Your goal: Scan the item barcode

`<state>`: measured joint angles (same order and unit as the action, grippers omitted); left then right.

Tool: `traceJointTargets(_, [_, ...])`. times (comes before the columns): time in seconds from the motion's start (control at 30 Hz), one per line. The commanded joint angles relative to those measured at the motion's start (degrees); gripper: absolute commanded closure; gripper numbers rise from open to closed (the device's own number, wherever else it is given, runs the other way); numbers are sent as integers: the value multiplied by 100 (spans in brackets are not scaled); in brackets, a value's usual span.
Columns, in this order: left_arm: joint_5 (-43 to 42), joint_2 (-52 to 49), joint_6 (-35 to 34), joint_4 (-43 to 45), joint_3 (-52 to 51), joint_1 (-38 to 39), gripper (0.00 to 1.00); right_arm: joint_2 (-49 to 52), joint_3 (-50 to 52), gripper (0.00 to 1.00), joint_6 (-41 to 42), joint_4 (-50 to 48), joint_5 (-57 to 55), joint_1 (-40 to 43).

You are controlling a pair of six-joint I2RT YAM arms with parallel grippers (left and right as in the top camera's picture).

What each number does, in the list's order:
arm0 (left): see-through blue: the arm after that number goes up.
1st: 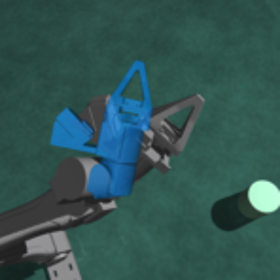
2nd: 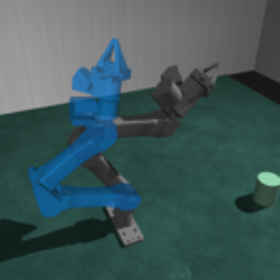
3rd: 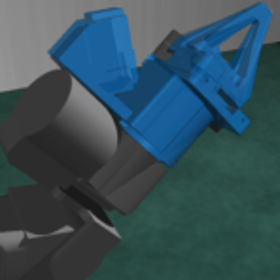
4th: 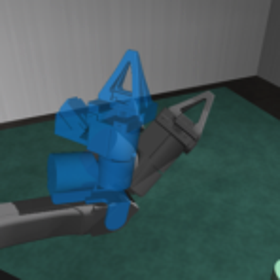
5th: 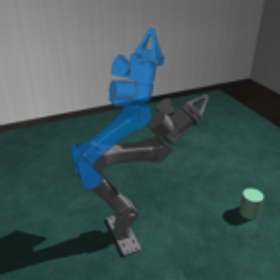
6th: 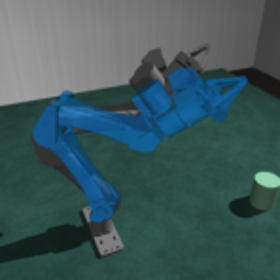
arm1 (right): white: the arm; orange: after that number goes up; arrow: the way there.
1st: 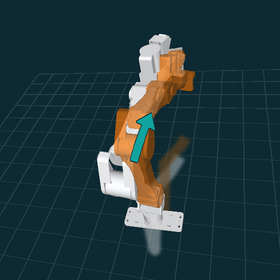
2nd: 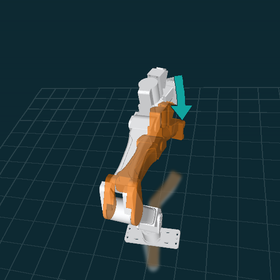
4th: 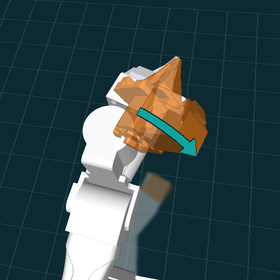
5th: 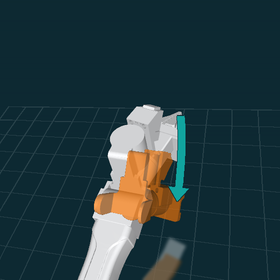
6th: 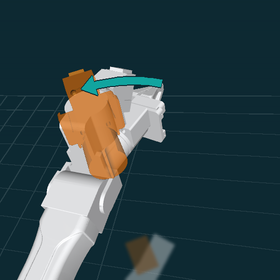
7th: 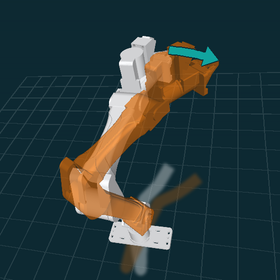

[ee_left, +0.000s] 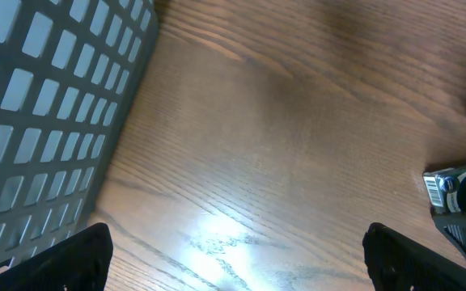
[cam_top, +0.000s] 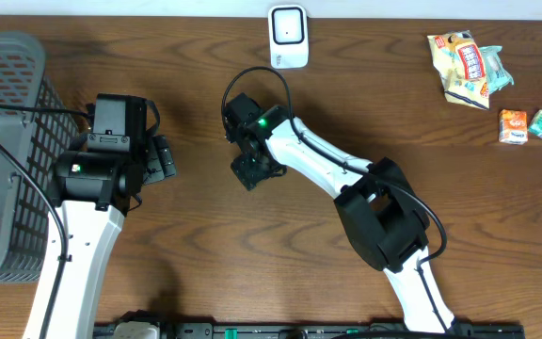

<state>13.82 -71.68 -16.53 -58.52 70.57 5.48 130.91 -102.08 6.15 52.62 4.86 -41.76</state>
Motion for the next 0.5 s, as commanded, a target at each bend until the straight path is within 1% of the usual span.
traceJointTargets(0.0, [15, -17, -28, -15, 81, 11, 2, 216, 87, 32, 114, 52, -363, -87])
traceJointTargets(0.23, [15, -17, -28, -15, 81, 11, 2, 219, 90, 32, 111, -22, -785, -282])
traceJointTargets(0.37, [15, -17, -28, -17, 81, 11, 2, 232, 90, 34, 214, -37, -1106, -402])
traceJointTargets(0.47, [15, -17, -28, -17, 81, 11, 2, 232, 90, 40, 219, -42, -1051, -424])
